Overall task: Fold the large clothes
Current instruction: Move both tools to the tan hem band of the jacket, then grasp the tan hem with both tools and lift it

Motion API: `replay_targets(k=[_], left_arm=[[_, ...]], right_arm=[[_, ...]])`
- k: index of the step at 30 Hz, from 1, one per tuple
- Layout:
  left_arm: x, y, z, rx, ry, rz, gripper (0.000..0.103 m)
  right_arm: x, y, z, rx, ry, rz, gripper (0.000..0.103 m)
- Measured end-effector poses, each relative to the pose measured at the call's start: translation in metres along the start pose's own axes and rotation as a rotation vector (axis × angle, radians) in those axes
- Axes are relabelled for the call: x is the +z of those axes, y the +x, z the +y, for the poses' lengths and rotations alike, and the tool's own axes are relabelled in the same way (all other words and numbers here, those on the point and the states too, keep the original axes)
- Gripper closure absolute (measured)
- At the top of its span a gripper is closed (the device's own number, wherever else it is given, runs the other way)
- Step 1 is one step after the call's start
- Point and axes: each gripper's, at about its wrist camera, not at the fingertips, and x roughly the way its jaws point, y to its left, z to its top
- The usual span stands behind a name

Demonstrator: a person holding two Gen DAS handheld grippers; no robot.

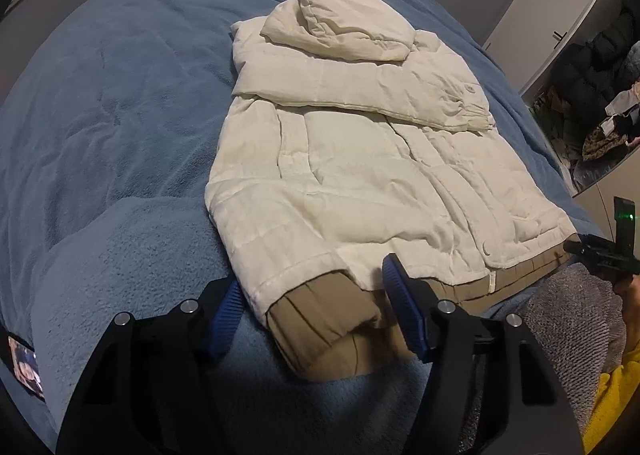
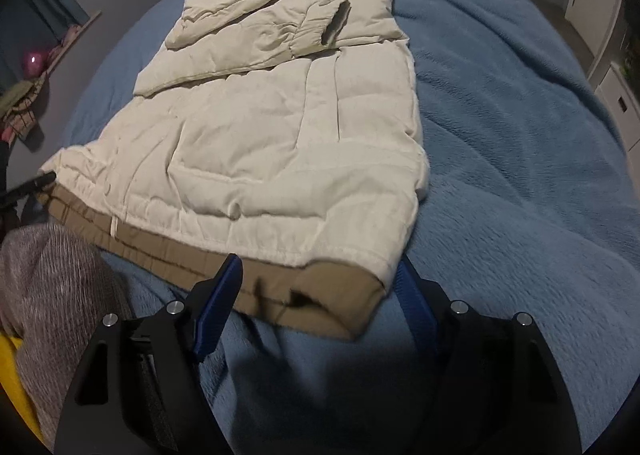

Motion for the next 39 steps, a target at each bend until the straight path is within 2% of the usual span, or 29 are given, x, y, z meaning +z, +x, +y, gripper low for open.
replay_targets(k=[1,3,5,6,9,12,17,26,32,39], left_arm=[[0.001,0.002,0.000,0.009,0.004,-0.002,0.048],[0.002,0.004,0.004,0.012,-0.002,-0.005,0.055],[0.002,0.004,0.006,0.007,0.003,-0.008,0.061],[0.002,0.004,0.006,0.003,0.008,-0.011,0.068],[0.001,0.004,0.004,-0.005,0.022,-0.015,0.077],[0.000,0.000,0.002,-0.017,0.023,-0.036,0.082],[0.006,-0.012,-0.002,-0.046,0.040,-0.078,0.084],[0.046,-0.033,-0.001,-0.082,0.049,-0.182,0.085],[0.094,-0.040,0.007,-0.109,0.040,-0.245,0.086],[0.170,-0.026,0.020,-0.098,0.038,-0.281,0.087]], right_arm=[[0.002,0.002,-0.002,0.003,0.011,-0.005,0.033],[0.007,0.007,-0.006,-0.014,0.039,-0.017,0.053],[0.008,0.009,-0.010,-0.017,0.052,-0.024,0.064],[0.008,0.008,-0.010,-0.012,0.055,-0.032,0.070],[0.007,0.001,-0.010,-0.009,0.046,-0.068,0.082],[0.007,-0.010,-0.003,-0.019,0.012,-0.120,0.089],[0.016,-0.038,0.014,-0.052,-0.058,-0.218,0.093],[0.072,-0.071,0.029,-0.036,-0.121,-0.325,0.094],[0.121,-0.082,0.026,-0.013,-0.116,-0.388,0.094],[0.191,-0.076,0.017,-0.009,-0.079,-0.434,0.094]])
